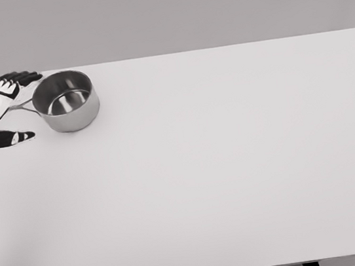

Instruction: Rotate pot handle

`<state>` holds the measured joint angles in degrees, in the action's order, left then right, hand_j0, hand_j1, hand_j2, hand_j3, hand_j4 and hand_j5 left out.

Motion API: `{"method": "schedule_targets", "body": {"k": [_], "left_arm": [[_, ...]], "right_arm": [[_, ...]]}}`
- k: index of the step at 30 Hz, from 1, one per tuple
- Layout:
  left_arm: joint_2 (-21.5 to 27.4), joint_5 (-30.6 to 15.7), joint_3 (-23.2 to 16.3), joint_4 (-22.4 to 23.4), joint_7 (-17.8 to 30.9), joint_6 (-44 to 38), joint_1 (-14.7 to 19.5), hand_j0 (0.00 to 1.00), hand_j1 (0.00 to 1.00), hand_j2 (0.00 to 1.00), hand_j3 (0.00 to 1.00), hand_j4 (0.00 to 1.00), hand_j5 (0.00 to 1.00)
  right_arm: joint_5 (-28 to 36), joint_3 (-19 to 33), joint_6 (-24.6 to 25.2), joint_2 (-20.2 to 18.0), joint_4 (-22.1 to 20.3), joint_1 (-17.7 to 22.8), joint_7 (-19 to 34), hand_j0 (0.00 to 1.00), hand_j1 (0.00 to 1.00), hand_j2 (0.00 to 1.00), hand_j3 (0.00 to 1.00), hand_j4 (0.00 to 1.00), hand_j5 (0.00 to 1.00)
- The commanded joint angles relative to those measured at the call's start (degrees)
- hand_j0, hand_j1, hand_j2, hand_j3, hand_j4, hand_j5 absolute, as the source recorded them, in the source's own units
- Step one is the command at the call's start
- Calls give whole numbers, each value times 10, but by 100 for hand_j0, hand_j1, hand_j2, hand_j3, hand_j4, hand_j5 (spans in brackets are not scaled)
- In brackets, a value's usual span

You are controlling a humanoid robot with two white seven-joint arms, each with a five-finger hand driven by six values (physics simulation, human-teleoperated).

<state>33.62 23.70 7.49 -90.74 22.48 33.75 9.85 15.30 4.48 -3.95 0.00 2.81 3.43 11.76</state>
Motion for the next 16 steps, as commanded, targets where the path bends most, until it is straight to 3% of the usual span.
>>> {"method": "schedule_targets", "body": {"k": [1,3,6,16], "left_arm": [[3,-65,36,-67,0,12,-4,100,100,100,100,100,100],[3,-72,36,-86,0,12,-31,100,100,100,100,100,100],[4,-70,35,-125,1,12,-108,100,100,100,100,100,100],[17,-71,9,-125,5,12,-116,100,100,100,100,100,100]], "right_arm": [[0,0,0,0,0,0,0,100,100,100,100,100,100],[0,0,0,0,0,0,0,100,100,100,100,100,100],[0,0,0,0,0,0,0,100,100,100,100,100,100],[0,0,0,0,0,0,0,100,100,100,100,100,100]]}}
